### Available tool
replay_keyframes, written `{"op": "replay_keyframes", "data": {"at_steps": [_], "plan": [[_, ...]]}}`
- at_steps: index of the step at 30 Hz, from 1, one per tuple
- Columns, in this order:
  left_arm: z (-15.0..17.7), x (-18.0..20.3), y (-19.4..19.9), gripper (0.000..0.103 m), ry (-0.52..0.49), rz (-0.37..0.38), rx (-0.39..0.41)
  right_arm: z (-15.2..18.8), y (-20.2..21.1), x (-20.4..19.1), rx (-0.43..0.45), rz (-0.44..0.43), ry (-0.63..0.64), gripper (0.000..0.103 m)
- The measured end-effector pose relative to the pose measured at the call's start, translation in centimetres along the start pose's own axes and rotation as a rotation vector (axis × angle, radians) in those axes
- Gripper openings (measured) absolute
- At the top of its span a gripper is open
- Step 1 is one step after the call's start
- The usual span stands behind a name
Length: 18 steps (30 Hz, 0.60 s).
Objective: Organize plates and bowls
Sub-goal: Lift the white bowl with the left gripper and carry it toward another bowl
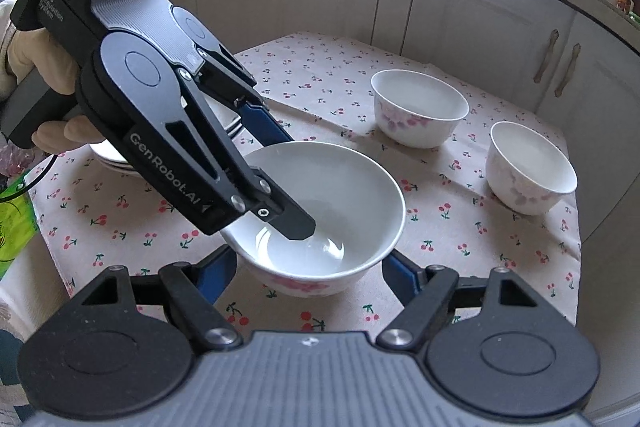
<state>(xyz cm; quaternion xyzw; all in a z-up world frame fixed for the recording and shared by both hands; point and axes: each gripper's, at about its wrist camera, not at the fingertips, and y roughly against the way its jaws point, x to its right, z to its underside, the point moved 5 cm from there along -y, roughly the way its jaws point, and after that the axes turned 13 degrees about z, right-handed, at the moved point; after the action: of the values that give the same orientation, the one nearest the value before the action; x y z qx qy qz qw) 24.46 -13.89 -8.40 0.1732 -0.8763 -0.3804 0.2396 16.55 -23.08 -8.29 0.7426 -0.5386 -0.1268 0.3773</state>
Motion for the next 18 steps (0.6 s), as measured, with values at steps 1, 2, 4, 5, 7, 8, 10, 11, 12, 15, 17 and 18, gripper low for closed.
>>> {"op": "replay_keyframes", "data": {"at_steps": [1,2,4,5,7,8,10,11,12,15,17,18], "plan": [[-0.06,0.01,-0.07,0.061,-0.001,0.001,0.002,0.02,-0.16,0.08,-0.003,-0.001,-0.005,0.083],[-0.14,0.04,-0.15,0.061,-0.005,0.001,0.002,0.07,-0.26,0.14,-0.007,-0.001,-0.009,0.083],[-0.22,0.02,-0.35,0.061,-0.005,0.004,-0.001,0.14,-0.42,0.21,-0.015,0.001,-0.014,0.084],[-0.21,0.05,-0.45,0.061,-0.004,0.006,-0.004,0.20,-0.47,0.24,-0.019,0.000,-0.016,0.084],[-0.15,0.04,-0.61,0.061,-0.003,0.008,-0.008,0.28,-0.59,0.30,-0.024,-0.002,-0.019,0.084],[-0.10,0.03,-0.65,0.061,0.000,0.010,-0.008,0.29,-0.56,0.34,-0.025,-0.006,-0.022,0.083],[0.01,0.01,-0.78,0.061,0.001,0.014,-0.009,0.25,-0.45,0.36,-0.028,-0.012,-0.025,0.083],[0.05,0.01,-0.79,0.062,0.001,0.015,-0.008,0.20,-0.42,0.38,-0.029,-0.013,-0.024,0.084],[0.08,0.02,-0.83,0.062,0.000,0.015,-0.008,0.19,-0.42,0.38,-0.027,-0.012,-0.022,0.084],[0.06,0.05,-0.94,0.064,-0.003,0.017,-0.005,0.14,-0.45,0.43,-0.025,-0.014,-0.027,0.084],[0.04,0.13,-1.01,0.066,-0.008,0.017,-0.003,0.14,-0.50,0.48,-0.023,-0.016,-0.036,0.084],[0.02,0.18,-1.03,0.066,-0.012,0.016,-0.001,0.17,-0.52,0.52,-0.023,-0.018,-0.042,0.084]]}}
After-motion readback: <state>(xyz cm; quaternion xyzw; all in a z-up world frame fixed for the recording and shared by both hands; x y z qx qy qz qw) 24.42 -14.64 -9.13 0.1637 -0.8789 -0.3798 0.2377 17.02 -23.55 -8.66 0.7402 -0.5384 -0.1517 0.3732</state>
